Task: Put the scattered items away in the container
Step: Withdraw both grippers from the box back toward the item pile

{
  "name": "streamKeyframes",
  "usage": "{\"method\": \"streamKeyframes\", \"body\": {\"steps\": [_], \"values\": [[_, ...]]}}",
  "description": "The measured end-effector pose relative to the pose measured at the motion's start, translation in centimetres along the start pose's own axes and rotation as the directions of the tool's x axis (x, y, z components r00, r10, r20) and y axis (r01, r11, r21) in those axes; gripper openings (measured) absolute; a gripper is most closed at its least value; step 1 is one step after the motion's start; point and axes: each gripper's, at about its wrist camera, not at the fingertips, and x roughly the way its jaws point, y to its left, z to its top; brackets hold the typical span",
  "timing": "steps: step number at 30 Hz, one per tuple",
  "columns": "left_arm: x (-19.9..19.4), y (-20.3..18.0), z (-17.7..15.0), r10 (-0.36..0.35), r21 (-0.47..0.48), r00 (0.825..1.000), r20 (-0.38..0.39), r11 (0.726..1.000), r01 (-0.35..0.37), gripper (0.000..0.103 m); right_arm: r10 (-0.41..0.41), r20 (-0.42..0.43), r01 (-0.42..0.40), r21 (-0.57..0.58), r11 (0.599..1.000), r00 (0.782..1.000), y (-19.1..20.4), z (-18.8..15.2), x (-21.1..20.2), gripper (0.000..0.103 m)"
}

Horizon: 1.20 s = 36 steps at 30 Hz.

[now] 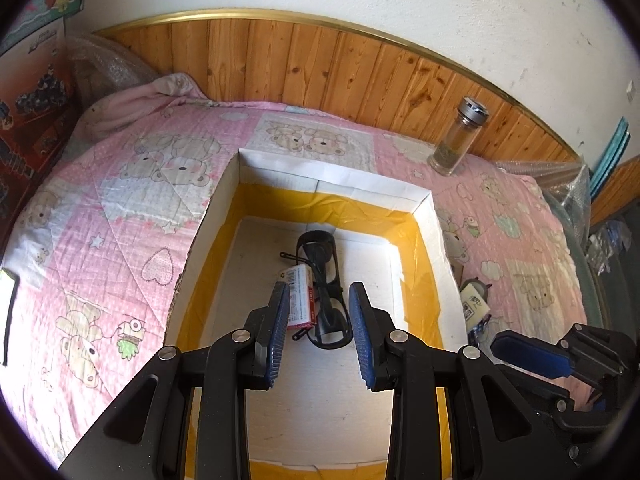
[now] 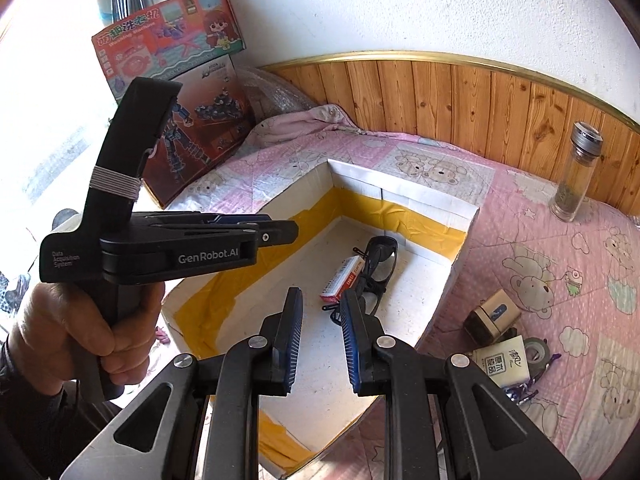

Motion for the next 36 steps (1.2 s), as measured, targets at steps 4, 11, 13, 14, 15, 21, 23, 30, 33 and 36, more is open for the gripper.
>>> {"method": "streamKeyframes", "body": {"steps": [4,11,13,14,15,21,23,30,33,36], "values": [[-0.9,-1.8,-0.5,-0.005,0.027,1.000,0.019,1.000,0.005,0.032,0.035,0.029,-0.034,-0.008,0.999,0.999,0.3,-0.8,-1.6,0.021],[-2.5,-3.9,-1.6,-0.027,0.044,0.999,0.042,0.999,0.025,0.032,0.064,0.080,-0.063,-0.014,0.998,0.995,0.4,-2.4,-3.9,0.022],[-2.8,-4.3,-1.9,-0.020,0.048,0.999,0.046,0.999,0.017,0.032,0.076,0.098,-0.076,-0.005,0.997,0.992,0.0,-3.0,-4.6,0.023],[-2.9,-4.5,-2.1,-0.012,0.051,0.999,0.051,0.999,0.009,0.032,0.086,0.106,-0.086,0.000,0.996,0.991,-0.1,-3.3,-4.8,0.024],[-3.1,-4.6,-2.3,-0.004,0.056,0.998,0.056,0.998,0.001,0.032,0.097,0.114,-0.098,0.003,0.995,0.989,-0.2,-3.6,-5.1,0.024],[-3.7,-5.1,-4.0,0.026,0.054,0.998,0.063,0.998,-0.029,0.033,0.148,0.126,-0.154,0.041,0.987,0.981,-0.7,-4.6,-5.2,0.025],[-4.0,-5.3,-4.7,0.038,0.054,0.997,0.067,0.998,-0.042,0.033,0.150,0.131,-0.156,0.035,0.987,0.980,-0.6,-4.7,-5.5,0.025],[-4.9,-7.0,-5.9,-0.020,0.066,0.997,0.076,0.998,0.015,0.033,0.136,0.140,-0.145,0.051,0.988,0.981,-1.0,-5.4,-7.2,0.025],[-5.2,-8.2,-6.1,-0.064,0.082,0.995,0.080,0.995,0.057,0.036,0.122,0.154,-0.134,0.067,0.989,0.980,-1.7,-5.8,-8.5,0.028],[-5.1,-9.5,-6.2,-0.091,0.104,0.993,0.072,0.991,0.083,0.036,0.101,0.168,-0.119,0.103,0.988,0.981,-3.2,-6.5,-9.6,0.029]]}}
